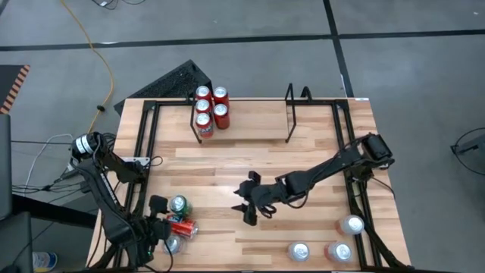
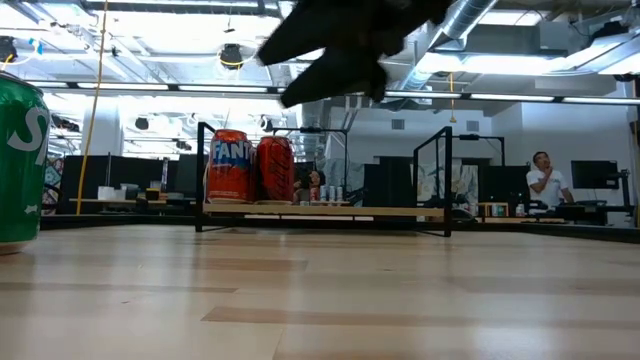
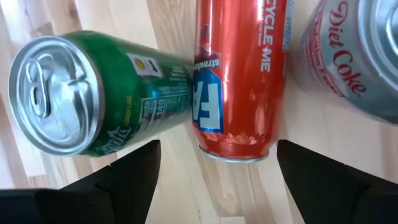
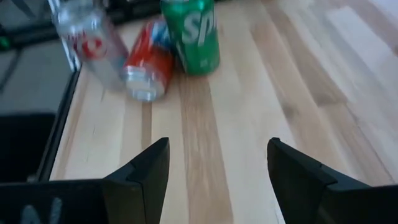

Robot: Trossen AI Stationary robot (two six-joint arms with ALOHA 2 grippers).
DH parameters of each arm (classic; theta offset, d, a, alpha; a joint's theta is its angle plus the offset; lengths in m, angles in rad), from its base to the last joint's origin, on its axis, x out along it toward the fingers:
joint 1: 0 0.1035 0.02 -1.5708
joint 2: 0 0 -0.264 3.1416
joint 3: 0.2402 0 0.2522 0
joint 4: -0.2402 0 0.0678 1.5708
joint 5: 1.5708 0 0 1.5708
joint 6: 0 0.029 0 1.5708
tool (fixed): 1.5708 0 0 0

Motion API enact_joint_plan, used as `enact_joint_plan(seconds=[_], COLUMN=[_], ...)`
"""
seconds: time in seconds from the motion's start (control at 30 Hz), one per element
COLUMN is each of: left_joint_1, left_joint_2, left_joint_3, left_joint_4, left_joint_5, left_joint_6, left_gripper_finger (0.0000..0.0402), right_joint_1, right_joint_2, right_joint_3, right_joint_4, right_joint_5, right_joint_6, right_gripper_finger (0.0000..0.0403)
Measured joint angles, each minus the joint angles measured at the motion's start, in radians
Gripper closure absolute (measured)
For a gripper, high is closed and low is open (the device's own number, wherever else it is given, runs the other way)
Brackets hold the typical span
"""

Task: Place canned beverage on shelf
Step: Put the pink white soda can on the shelf

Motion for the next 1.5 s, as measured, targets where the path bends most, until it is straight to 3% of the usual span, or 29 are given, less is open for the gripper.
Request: enact_joint_plan(seconds=[0.13, 0.23, 0.57, 0.87, 1.07, 1.23, 1.37, 1.5], left_joint_1=[0.000, 0.000, 0.000, 0.026, 0.047, 0.048, 0.048, 0.048], left_joint_2=[0.000, 0.000, -0.100, -0.333, -0.406, -0.416, -0.416, -0.416], left_joint_3=[0.000, 0.000, 0.007, -0.002, -0.012, -0.013, -0.013, -0.013], left_joint_4=[-0.025, -0.049, -0.126, -0.058, -0.030, -0.030, -0.030, -0.027], left_joint_5=[0.000, -0.001, -0.064, -0.282, -0.323, -0.386, -0.419, -0.448], left_joint_6=[-0.020, -0.026, -0.093, -0.082, -0.063, -0.050, -0.029, -0.037], left_gripper_finger=[0.0095, 0.0095, 0.0095, 0.0095, 0.0095, 0.0095, 0.0095, 0.0095], right_joint_1=[0.015, 0.021, 0.021, 0.024, 0.056, 0.096, 0.148, 0.198], right_joint_2=[-0.021, -0.020, -0.020, -0.019, -0.019, -0.019, -0.019, -0.018], right_joint_3=[0.116, 0.211, 0.287, 0.286, 0.286, 0.286, 0.287, 0.335], right_joint_4=[-0.353, -0.526, -0.451, -0.472, -0.732, -0.954, -0.973, -1.120], right_joint_5=[0.001, 0.005, 0.008, 0.007, -0.003, -0.119, -0.222, -0.238], right_joint_6=[0.039, 0.048, -0.042, -0.029, 0.167, 0.359, 0.392, 0.419], right_gripper_finger=[0.0163, 0.0164, 0.0165, 0.0165, 0.0165, 0.0165, 0.0165, 0.0165])
